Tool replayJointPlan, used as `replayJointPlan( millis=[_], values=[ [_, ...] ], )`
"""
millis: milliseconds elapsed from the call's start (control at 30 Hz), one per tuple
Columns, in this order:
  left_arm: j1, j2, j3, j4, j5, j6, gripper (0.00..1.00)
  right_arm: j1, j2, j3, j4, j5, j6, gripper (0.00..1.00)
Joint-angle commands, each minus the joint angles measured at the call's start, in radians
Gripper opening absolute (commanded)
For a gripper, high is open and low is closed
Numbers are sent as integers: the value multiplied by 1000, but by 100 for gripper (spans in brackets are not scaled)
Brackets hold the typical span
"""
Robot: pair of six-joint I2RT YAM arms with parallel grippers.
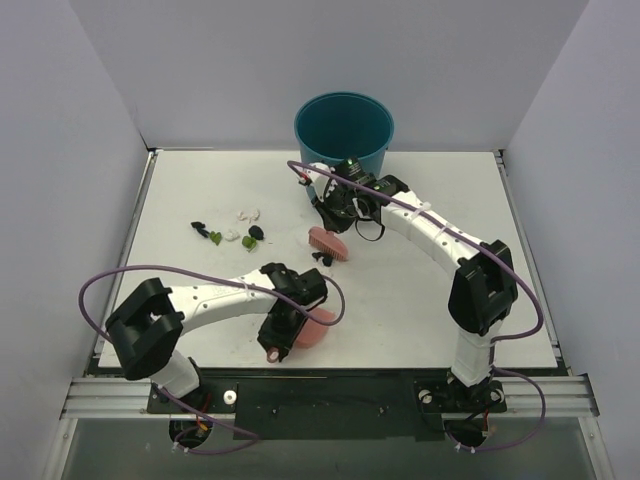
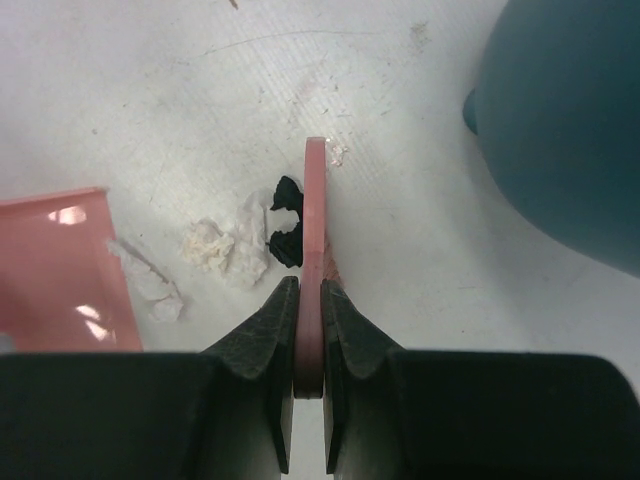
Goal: Sweep away the paper scraps from the table
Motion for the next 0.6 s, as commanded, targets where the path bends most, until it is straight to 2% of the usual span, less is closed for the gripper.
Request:
replayJointPlan(
  millis=[0,333,567],
  values=[
    [46,38,59,60,26,46,0,19,23,66,-147,-66,-39,0],
    [116,130,116,103,0,132,0,39,0,75,-285,-238,-55,0],
    [117,155,114,174,-65,117,0,47,-17,59,-296,-255,-33,0]
  ],
)
